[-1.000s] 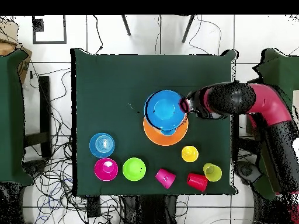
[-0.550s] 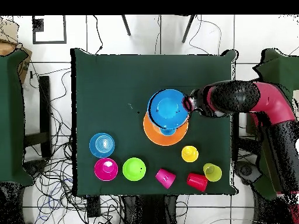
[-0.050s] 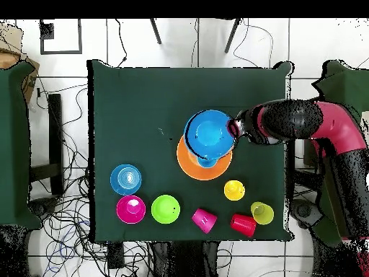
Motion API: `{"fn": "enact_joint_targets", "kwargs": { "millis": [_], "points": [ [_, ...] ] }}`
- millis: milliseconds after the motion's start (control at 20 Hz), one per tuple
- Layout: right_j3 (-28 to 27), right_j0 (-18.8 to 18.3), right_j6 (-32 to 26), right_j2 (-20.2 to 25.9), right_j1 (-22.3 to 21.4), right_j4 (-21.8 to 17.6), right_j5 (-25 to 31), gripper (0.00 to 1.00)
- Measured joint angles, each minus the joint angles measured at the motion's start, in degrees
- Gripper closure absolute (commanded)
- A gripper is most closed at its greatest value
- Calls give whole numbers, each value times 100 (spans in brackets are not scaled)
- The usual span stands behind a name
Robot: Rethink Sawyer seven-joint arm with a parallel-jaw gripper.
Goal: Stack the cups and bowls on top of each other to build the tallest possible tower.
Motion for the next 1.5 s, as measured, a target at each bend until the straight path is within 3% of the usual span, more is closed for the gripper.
{"fn": "enact_joint_targets", "kwargs": {
  "millis": [850,1500],
  "points": [
    [1,-11,0,-94,-49,-40,0,100],
    [7,-84,0,-185,-332,-49,0,100]
  ]
}}
